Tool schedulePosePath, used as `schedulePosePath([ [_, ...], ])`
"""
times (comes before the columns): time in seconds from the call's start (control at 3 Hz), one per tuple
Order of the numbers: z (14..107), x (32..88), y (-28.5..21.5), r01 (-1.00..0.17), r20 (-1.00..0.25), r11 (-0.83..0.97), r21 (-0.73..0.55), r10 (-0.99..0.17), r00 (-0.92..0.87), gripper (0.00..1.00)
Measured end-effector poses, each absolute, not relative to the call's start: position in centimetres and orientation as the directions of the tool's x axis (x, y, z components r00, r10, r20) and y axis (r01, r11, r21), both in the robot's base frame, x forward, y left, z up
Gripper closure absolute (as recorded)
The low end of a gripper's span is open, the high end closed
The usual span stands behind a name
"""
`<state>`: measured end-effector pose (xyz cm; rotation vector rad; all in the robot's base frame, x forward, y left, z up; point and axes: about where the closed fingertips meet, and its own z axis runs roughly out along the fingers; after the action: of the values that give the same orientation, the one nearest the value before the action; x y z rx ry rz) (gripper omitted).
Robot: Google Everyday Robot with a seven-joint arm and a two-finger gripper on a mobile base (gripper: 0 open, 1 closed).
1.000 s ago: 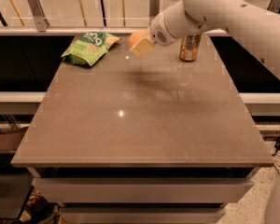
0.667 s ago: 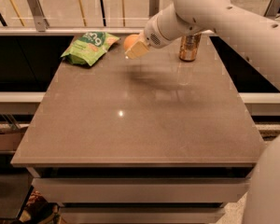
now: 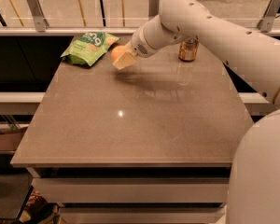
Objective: Move orange near green rice chip bag
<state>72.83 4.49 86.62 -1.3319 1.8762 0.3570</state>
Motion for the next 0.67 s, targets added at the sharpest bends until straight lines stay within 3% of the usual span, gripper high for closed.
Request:
schedulePosePath([
  [0.67, 86.0, 73.3, 8.1, -0.922, -0.749, 0.343, -0.182, -0.656, -0.096, 1.00],
])
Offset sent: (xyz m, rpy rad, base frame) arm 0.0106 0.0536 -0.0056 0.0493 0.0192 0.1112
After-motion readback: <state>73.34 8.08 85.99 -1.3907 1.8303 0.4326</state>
